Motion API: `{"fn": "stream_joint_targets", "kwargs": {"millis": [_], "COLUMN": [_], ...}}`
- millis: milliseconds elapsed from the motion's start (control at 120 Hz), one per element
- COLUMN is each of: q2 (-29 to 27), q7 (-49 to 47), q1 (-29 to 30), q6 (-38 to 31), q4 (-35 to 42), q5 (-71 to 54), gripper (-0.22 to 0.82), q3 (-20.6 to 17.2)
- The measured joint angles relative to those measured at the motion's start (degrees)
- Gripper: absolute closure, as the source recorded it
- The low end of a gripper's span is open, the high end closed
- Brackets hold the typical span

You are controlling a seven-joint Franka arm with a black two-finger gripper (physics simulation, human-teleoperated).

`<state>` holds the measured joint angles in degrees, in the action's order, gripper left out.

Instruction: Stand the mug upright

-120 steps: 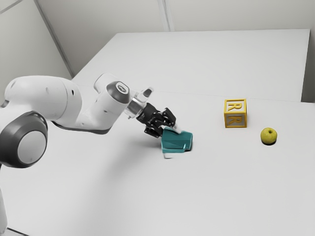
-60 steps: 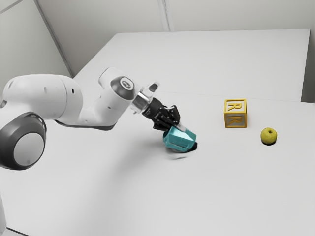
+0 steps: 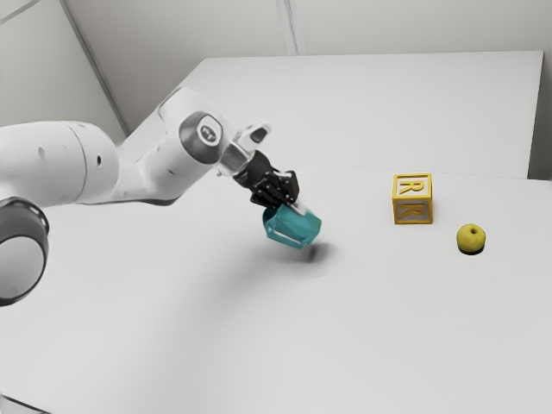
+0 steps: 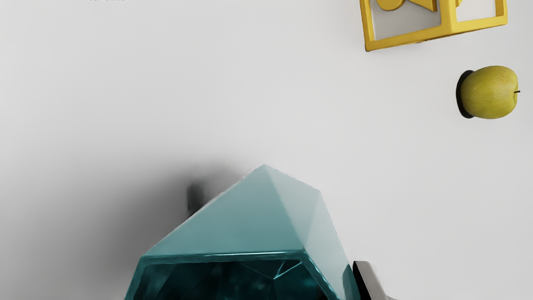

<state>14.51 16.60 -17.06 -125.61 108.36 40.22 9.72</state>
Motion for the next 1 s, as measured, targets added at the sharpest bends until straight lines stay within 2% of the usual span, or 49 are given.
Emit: {"fn": "stream_joint_targets", "kwargs": {"millis": [158,258,433,658,1000], "q2": [-5.18,-5.71,-4.93,-1.62,-2.88], "q7": [-1.66,-3.88,-8.94,-14.64,-21.25], "q1": [0.09,0.03,-0.08,0.14,0.13], "q6": [-0.18,1.54,5.85,5.31,7.06], "q4": [3.41,3.73,3.56,1.91,3.11], "q5": [-20.44,-33.37,-48.81,-53.82,-51.58], "gripper": [0.77,0.78,0.78,0.78,0.78], "q3": [-0.15,-1.46,-4.23,-4.70,-5.79]}}
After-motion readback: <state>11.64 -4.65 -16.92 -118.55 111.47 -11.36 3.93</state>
